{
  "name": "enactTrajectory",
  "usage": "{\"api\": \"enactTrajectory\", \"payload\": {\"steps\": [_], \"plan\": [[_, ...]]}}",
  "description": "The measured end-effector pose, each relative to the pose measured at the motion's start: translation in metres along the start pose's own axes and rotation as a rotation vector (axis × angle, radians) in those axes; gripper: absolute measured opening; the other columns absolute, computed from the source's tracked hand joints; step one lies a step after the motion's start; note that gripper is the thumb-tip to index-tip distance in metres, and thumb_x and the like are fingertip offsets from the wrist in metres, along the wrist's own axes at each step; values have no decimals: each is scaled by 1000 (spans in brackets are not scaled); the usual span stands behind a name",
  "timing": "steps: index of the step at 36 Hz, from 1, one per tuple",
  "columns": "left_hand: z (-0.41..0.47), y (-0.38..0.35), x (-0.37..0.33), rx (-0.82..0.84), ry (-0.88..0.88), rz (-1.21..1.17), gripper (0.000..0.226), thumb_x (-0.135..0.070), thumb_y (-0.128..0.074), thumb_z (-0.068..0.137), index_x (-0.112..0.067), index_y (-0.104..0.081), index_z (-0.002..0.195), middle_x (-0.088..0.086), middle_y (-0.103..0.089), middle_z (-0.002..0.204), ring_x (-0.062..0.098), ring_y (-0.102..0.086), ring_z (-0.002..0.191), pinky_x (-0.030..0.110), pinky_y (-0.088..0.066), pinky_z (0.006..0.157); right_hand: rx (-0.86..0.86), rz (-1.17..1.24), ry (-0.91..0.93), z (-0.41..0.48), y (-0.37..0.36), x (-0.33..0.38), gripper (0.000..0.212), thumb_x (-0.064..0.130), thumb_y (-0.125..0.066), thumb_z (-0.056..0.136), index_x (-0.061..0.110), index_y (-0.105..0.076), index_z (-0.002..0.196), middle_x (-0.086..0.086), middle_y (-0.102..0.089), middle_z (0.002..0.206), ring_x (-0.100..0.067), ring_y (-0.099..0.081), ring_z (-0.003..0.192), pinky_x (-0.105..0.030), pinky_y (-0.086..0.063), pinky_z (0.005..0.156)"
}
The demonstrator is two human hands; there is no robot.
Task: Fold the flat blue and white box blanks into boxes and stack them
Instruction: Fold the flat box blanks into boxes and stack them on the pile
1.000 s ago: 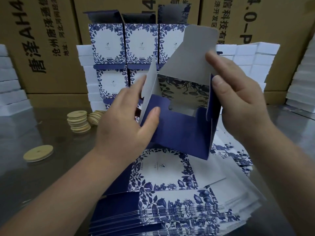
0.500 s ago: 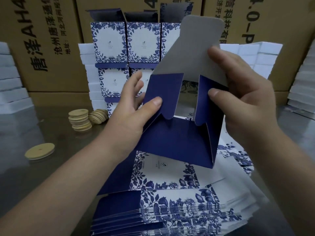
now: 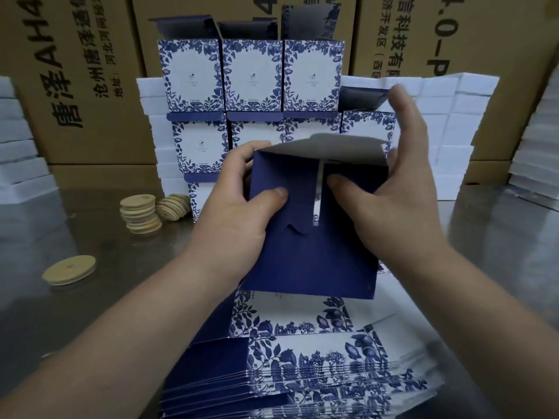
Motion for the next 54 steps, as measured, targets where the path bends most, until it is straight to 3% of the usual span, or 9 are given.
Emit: {"api": "enactTrajectory", "payload": {"steps": [2,5,10,15,20,29,33,39,54], "plan": [[1,5,-1,-45,-17,47,39,-2,-55,87,-38,-55,101,-22,-66,88,3,-65,86,23,-55,69,-62,27,-163,-4,0,-15,81,31,-66,66,46,-21,133,33,-29,129,17,-31,123,-8,-25,105],[3,14,2,-117,1,53,40,0,-54,88,-39,-56,96,-17,-65,90,9,-64,91,31,-55,75,-48,108,-402,-10,-7,-39,89,39,-68,59,32,-31,140,31,-44,118,15,-48,107,-17,-39,97],[5,18,-2,-183,7,4,35,3,-53,88,-30,-54,99,-3,-61,101,18,-61,99,32,-54,82,65,114,-406,-11,-20,-38,39,39,-64,61,36,-58,100,20,-67,90,7,-62,82,-18,-46,69],[8,31,-8,-238,-11,-44,38,4,-51,89,-32,-52,98,2,-60,101,18,-62,87,31,-54,74,196,267,-342,-12,-37,-32,58,21,-58,64,39,-51,119,16,-67,101,-6,-64,92,-28,-51,77],[5,24,-18,-182,-90,-43,47,9,-42,89,-33,-55,105,1,-61,116,17,-60,105,31,-51,87,169,355,-344,-11,-36,-35,74,20,-56,70,39,-37,139,13,-59,127,-7,-57,113,-35,-47,95],[6,21,-18,-124,-86,-137,47,12,-39,88,-27,-66,86,-10,-66,99,5,-63,93,18,-49,78,126,514,-337,-10,-30,-30,43,3,-48,91,41,-52,111,26,-67,97,3,-64,88,-12,-49,69],[5,22,-14,-132,-42,-120,43,-1,-45,83,-30,-73,67,-14,-61,116,9,-53,120,27,-41,102,130,506,-362,-10,-30,-31,38,16,-47,85,48,-54,104,30,-67,88,4,-64,80,-12,-48,62],[-1,15,-24,-86,-92,160,19,-18,-53,69,-32,-61,79,-15,-48,129,12,-41,130,45,-29,112,151,454,-288,-8,-30,-22,41,24,-53,72,46,-50,106,31,-64,91,1,-62,88,-19,-48,77],[-2,2,-29,7,-127,491,53,-25,-57,70,-54,-34,107,-19,-43,125,-2,-47,113,27,-42,100,135,263,-208,-11,-27,-16,50,19,-60,68,46,-42,106,34,-59,90,2,-63,82,-27,-54,73]]}}
Point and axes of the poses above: each hand's wrist, its own z-axis towards the middle knuckle, its own y-axis out of the back of the hand, x = y × z, the point moved 10 cm from there along z, towards the middle knuckle
